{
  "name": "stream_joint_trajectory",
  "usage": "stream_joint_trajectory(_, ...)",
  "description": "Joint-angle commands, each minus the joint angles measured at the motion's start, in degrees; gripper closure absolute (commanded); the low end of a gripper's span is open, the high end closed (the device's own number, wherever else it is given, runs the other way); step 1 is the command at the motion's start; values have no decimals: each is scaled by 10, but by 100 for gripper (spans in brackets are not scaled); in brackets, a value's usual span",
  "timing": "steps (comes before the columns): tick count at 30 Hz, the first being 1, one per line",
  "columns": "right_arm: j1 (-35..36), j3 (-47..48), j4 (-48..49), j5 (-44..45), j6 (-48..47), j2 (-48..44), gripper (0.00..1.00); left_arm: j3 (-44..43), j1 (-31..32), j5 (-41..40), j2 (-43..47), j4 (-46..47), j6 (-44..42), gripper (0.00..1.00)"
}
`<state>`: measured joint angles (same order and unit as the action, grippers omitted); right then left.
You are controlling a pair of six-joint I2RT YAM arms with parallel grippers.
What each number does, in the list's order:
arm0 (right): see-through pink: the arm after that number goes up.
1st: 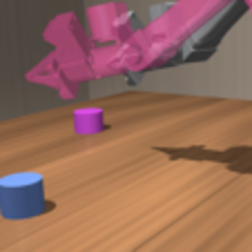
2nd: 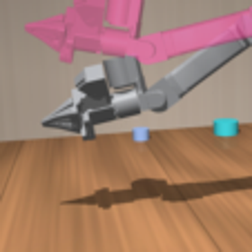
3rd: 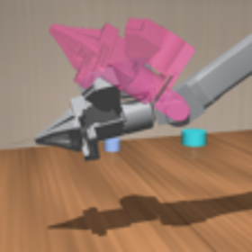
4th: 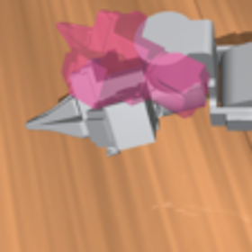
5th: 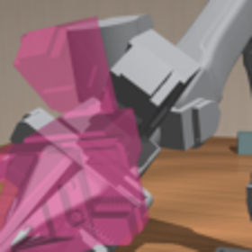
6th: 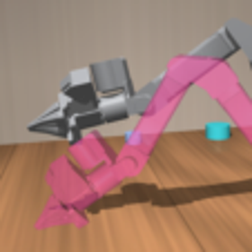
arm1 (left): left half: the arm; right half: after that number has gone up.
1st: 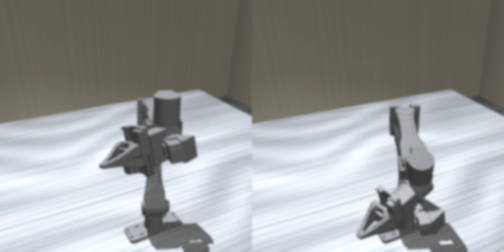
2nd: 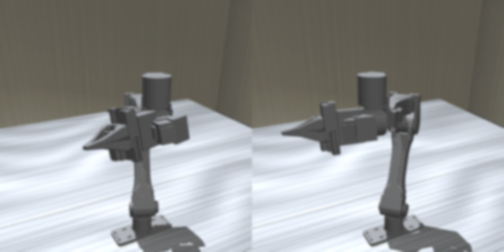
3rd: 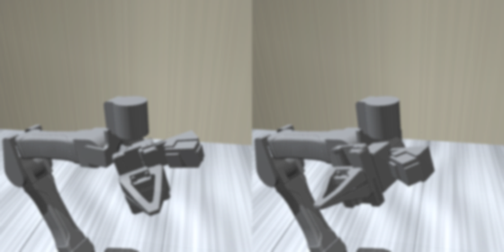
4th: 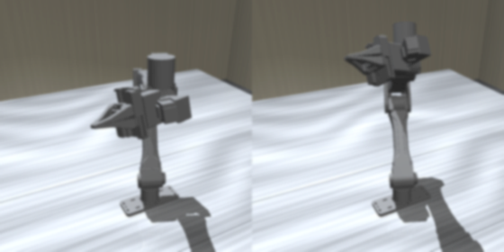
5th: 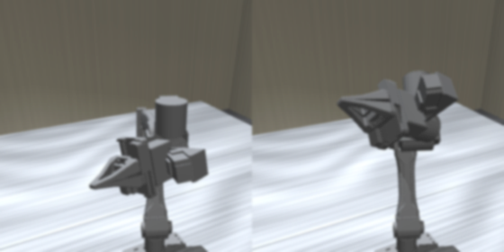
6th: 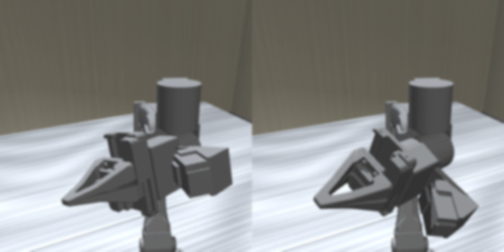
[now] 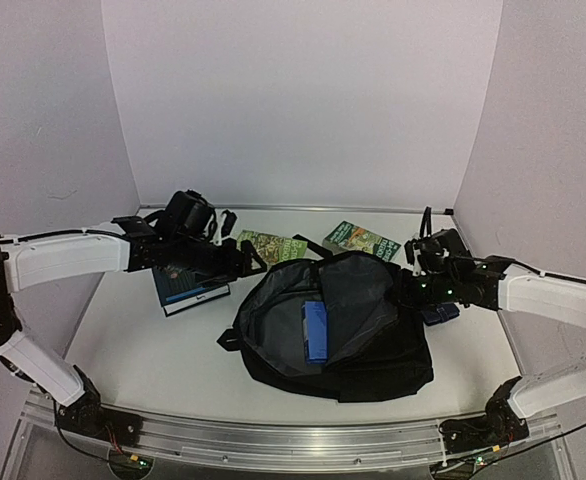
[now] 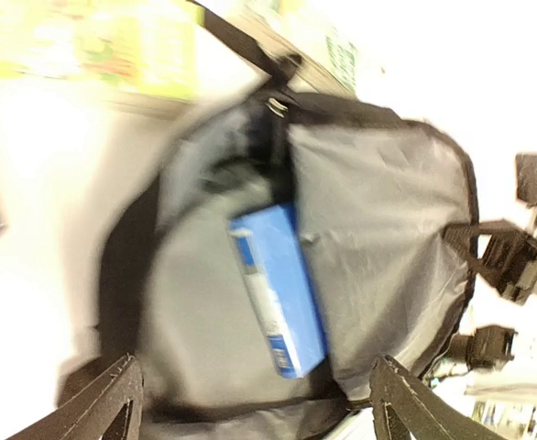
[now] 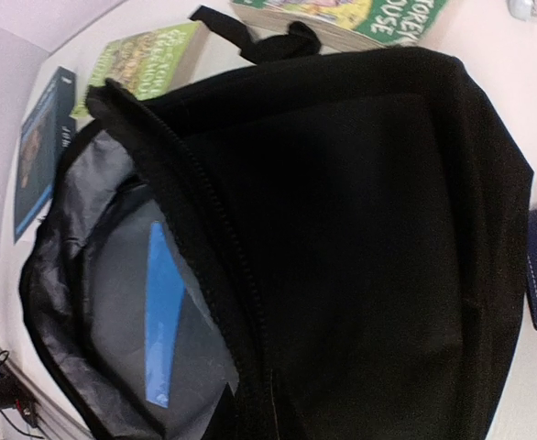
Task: Pack the student bag
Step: Pick up the book from the center of the board.
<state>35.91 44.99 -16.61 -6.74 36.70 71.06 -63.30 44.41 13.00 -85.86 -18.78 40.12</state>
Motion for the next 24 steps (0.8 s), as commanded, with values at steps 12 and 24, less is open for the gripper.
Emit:
stream_joint_trajectory(12,-12,34,-64,43,-12,-53,12,124,-231,32,147,-111,-47,8)
stream_joint_trajectory(24,-1,171,-69,-79,-60,-83,2,187,-367,127,167,-57,-38,5)
